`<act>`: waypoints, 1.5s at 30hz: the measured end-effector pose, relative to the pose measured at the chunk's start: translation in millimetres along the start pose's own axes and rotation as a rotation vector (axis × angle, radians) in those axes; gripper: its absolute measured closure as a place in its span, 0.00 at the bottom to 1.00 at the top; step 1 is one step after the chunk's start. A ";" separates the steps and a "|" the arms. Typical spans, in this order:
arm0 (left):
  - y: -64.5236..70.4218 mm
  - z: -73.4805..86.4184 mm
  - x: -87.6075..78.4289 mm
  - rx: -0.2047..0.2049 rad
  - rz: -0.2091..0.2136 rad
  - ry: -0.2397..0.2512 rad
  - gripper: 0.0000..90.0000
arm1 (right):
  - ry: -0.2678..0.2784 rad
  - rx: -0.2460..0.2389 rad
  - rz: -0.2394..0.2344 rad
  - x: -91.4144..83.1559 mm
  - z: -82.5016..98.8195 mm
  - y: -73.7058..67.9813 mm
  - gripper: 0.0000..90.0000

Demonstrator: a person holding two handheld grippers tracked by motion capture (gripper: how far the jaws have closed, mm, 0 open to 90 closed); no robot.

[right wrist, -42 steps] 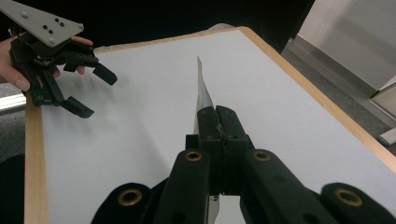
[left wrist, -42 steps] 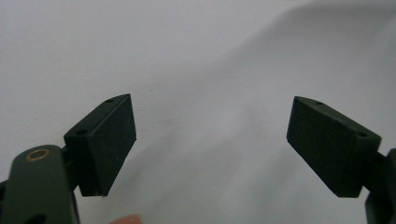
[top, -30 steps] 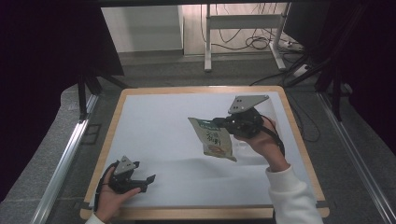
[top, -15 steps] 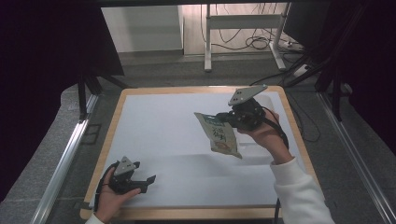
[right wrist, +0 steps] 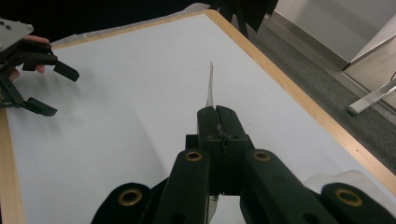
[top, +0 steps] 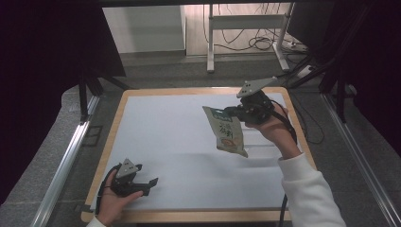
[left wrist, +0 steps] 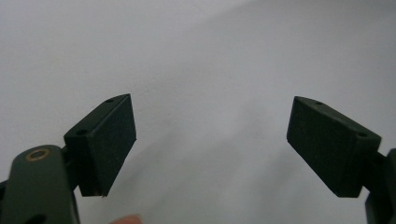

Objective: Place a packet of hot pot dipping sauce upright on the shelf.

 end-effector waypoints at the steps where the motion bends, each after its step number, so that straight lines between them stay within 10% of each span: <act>1: 0.0 0.1 0.1 0.001 0.000 -0.001 0.17 | 0.000 0.000 0.002 -0.4 -0.3 1.4 1.00; 45: 0.0 1.4 2.4 -0.001 0.006 -0.012 0.17 | -0.040 0.021 0.098 -20.5 -7.8 59.7 1.00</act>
Point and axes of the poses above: each handheld gripper's, and its own axes: x roughly forward along the jaws, z roughly out of its underside, y roughly to its right, the point moved 6 cm from there along x, roughly forward along the jaws, and after that the axes turned 1 degree about z, right-handed, at the moved point
